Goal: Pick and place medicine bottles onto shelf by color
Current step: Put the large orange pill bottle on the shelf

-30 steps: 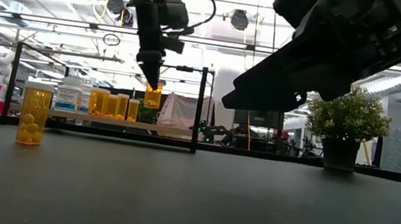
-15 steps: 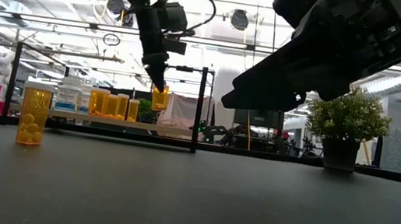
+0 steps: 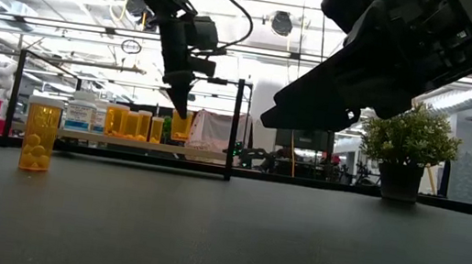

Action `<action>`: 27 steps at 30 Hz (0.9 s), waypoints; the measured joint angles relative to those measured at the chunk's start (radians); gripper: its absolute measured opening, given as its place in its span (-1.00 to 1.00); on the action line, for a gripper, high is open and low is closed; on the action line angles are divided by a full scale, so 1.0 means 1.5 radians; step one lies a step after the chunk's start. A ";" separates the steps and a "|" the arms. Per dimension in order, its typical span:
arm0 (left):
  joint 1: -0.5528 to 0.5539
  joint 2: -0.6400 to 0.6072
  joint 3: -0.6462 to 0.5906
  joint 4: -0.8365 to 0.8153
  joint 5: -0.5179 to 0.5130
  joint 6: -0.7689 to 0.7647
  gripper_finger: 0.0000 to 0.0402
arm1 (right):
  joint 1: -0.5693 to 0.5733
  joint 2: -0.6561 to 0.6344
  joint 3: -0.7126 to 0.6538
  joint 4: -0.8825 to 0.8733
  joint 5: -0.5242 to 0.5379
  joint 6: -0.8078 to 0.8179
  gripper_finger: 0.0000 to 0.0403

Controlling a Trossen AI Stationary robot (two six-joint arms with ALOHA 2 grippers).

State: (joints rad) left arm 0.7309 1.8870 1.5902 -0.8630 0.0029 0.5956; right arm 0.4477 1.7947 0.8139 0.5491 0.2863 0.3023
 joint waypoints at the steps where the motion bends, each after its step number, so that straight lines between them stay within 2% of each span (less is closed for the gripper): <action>1: 0.001 0.000 0.000 -0.001 0.005 -0.002 0.16 | 0.000 0.000 0.000 0.000 0.000 0.000 0.24; 9: 0.006 0.000 0.000 0.000 0.005 0.000 0.09 | 0.000 0.000 0.000 0.000 -0.001 0.000 0.24; 17: 0.019 0.016 0.001 0.002 0.003 0.003 0.22 | 0.004 0.000 0.000 -0.001 -0.002 -0.003 0.24; 27: 0.016 0.017 0.001 0.016 -0.001 -0.002 0.24 | 0.004 0.000 0.000 -0.006 -0.002 -0.005 0.24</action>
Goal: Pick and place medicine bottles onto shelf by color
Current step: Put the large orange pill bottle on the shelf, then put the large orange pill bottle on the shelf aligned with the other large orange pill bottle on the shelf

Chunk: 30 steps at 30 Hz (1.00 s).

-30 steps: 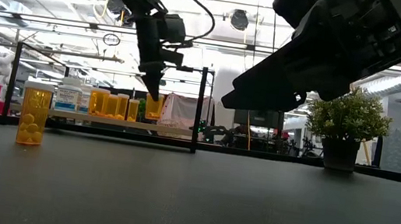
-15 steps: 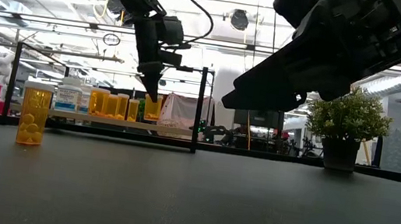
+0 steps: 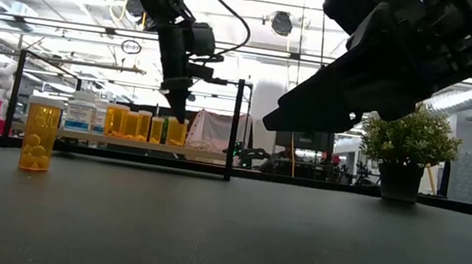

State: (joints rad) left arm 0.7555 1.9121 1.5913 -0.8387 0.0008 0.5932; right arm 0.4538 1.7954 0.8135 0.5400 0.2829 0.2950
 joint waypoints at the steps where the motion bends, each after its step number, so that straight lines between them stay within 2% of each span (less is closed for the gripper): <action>1: -0.003 -0.001 0.000 0.000 -0.003 -0.001 0.24 | 0.000 0.000 0.000 0.000 0.000 0.000 0.24; 5: -0.025 -0.028 0.000 0.005 -0.020 -0.015 0.30 | 0.000 0.000 0.000 0.000 0.000 0.000 0.24; 10: -0.071 -0.092 0.000 0.003 -0.091 -0.029 0.35 | 0.000 0.000 0.000 0.001 0.001 0.004 0.24; 13: -0.107 -0.146 0.000 -0.004 -0.090 -0.058 0.35 | 0.000 0.000 0.000 0.001 0.001 0.004 0.24; 20: -0.222 -0.250 0.000 -0.078 -0.089 -0.150 0.35 | 0.000 0.000 0.000 0.000 0.001 0.024 0.24; 26: -0.339 -0.287 -0.002 -0.154 -0.089 -0.220 0.35 | 0.000 0.000 0.000 0.001 0.001 0.030 0.24; 30: -0.416 -0.304 -0.057 -0.124 -0.107 -0.266 0.35 | 0.000 0.000 0.000 0.001 0.001 0.038 0.24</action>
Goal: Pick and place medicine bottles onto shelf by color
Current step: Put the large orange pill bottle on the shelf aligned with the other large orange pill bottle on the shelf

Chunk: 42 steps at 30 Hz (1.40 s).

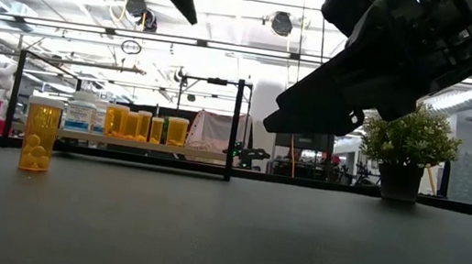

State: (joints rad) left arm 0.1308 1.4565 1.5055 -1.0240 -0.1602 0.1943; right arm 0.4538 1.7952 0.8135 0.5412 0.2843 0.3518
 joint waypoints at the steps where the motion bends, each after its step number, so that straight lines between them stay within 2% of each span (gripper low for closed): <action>1: -0.021 -0.004 -0.021 0.016 -0.012 -0.009 0.35 | 0.000 0.000 0.000 0.000 0.000 0.002 0.24; 6: -0.121 -0.004 -0.107 0.082 -0.096 -0.036 0.35 | 0.000 -0.006 0.000 -0.012 0.000 0.003 0.24; 10: -0.173 -0.002 -0.137 0.129 -0.120 -0.056 0.35 | 0.000 -0.055 0.000 -0.095 0.000 0.047 0.24; 13: -0.199 -0.002 -0.141 0.145 -0.121 -0.079 0.35 | 0.006 -0.121 0.009 -0.222 0.002 0.082 0.24; 18: -0.231 -0.002 -0.141 0.145 -0.122 -0.102 0.35 | 0.040 -0.223 0.084 -0.451 0.002 0.102 0.24; 21: -0.243 -0.002 -0.141 0.147 -0.122 -0.103 0.35 | 0.075 -0.255 0.132 -0.600 0.004 0.125 0.24; 26: -0.259 -0.002 -0.141 0.147 -0.122 -0.116 0.35 | 0.157 -0.262 0.188 -0.809 0.000 0.213 0.24; 34: -0.263 -0.002 -0.141 0.162 -0.123 -0.128 0.35 | 0.239 -0.247 0.193 -0.833 0.028 0.366 0.24; 42: -0.265 -0.002 -0.141 0.184 -0.121 -0.135 0.35 | 0.276 -0.226 0.192 -0.833 0.036 0.406 0.24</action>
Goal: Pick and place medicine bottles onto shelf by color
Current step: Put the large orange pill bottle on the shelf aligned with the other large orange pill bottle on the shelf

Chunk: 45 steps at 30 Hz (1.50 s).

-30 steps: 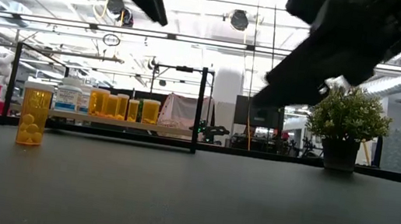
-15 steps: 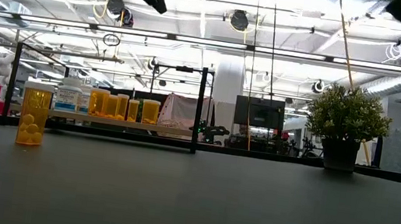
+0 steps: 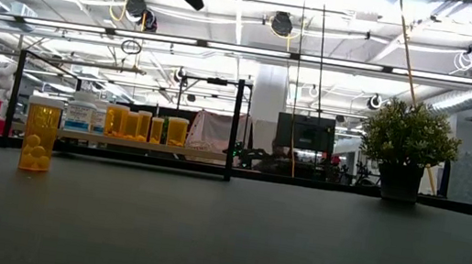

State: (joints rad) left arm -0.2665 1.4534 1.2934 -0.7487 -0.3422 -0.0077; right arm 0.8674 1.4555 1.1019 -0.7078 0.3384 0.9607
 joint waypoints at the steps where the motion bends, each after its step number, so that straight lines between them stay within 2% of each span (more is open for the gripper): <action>1: 0.000 0.000 0.000 0.003 0.000 0.003 0.35 | 0.002 0.000 0.000 0.000 0.001 0.001 0.24; 12: 0.000 0.000 0.000 0.018 0.001 0.014 0.35 | 0.003 0.035 -0.001 -0.004 0.015 0.002 0.26; 21: 0.000 0.000 0.000 0.033 0.002 0.014 0.35 | -0.018 0.042 -0.003 -0.090 0.019 0.064 0.55; 27: 0.000 0.000 0.000 0.033 0.003 0.014 0.35 | -0.030 0.041 -0.038 -0.065 0.012 0.081 0.63; 37: 0.000 0.000 0.000 0.034 0.003 0.014 0.35 | -0.046 0.041 -0.079 -0.033 -0.006 0.120 0.62; 45: 0.000 0.000 0.000 0.034 0.002 0.014 0.35 | -0.055 0.041 -0.121 0.033 -0.062 0.111 0.39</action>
State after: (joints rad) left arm -0.2661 1.4535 1.2934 -0.6974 -0.3386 0.0139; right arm 0.7849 1.5173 0.9203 -0.6582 0.2458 1.1271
